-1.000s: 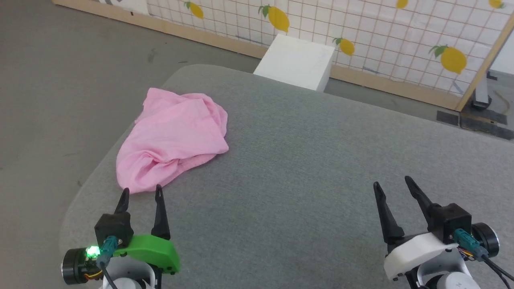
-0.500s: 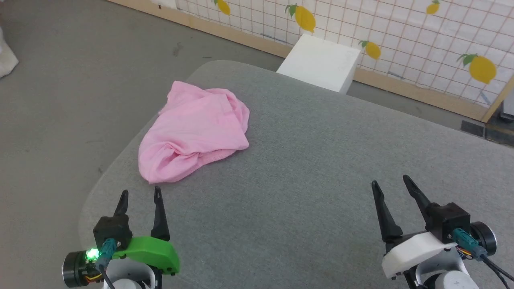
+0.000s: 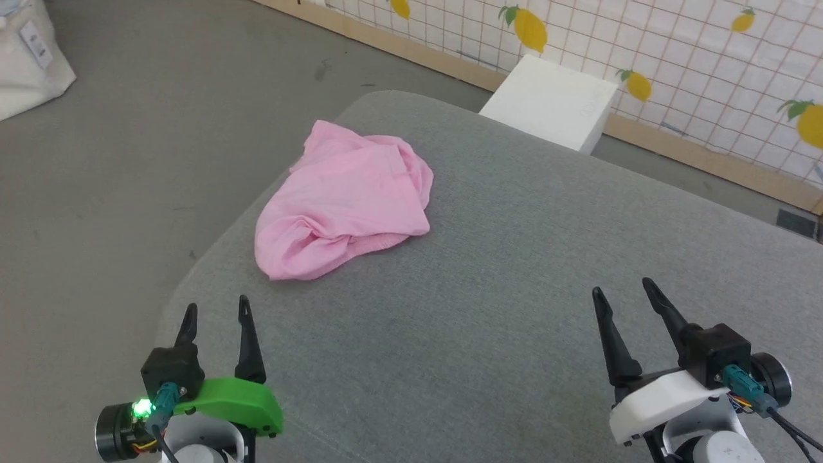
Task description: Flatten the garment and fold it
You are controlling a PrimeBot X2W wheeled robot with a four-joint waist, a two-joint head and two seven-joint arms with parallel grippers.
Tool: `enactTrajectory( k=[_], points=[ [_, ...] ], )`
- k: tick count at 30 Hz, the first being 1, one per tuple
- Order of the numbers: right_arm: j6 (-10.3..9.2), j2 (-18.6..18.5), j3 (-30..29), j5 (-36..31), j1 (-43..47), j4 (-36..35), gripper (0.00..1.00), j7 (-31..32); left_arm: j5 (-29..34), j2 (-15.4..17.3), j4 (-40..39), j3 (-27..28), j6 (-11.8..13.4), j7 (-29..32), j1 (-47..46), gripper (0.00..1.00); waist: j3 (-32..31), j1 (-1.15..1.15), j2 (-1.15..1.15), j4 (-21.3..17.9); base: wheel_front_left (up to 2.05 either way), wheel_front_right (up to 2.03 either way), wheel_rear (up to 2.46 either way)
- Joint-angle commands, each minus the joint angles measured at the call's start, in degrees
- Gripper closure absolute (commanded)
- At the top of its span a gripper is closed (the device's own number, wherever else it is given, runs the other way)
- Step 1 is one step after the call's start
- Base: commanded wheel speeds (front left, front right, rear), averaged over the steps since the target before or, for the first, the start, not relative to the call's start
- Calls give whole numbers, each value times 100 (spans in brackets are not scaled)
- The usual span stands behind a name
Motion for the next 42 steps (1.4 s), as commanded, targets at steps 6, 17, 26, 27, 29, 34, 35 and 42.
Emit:
enactTrajectory(
  k=[6, 17, 26, 27, 29, 34, 35, 42],
  points=[
    [-8, 9, 20, 80, -85, 36, 0, -84, -102, 73, 86, -84, 105, -106, -113, 0, -8, 0, 0, 237, 0, 0, 0],
    [-8, 10, 40, 108, -123, 122, 0, -168, -252, 138, 169, -179, 239, -221, -122, 0, -12, 0, 0, 547, 0, 0, 0],
    [-9, 11, 53, 129, -151, 171, 0, -208, -354, 182, 211, -236, 300, -285, -124, 0, -4, 0, 0, 683, 0, 0, 0],
    [-9, 11, 53, 130, -150, 171, 0, -207, -358, 184, 211, -239, 302, -285, -123, 0, -4, 0, 0, 681, 0, 0, 0],
    [-9, 11, 50, 131, -150, 171, 0, -206, -365, 189, 210, -244, 306, -286, -125, 0, -1, 0, 0, 676, 0, 0, 0],
    [-9, 11, 50, 132, -150, 154, 0, -193, -412, 207, 225, -266, 270, -258, -166, 0, 21, 0, 0, 663, 0, 0, 0],
    [-9, 11, 49, 130, -157, 149, 0, -188, -432, 216, 236, -276, 239, -231, -205, 0, 38, 0, 0, 657, 0, 0, 0],
    [-9, 11, 186, -63, -438, -87, 0, -3, -782, 355, 548, -303, -287, 181, -1224, 0, 686, 0, 0, 313, 0, 0, 0]
  ],
)
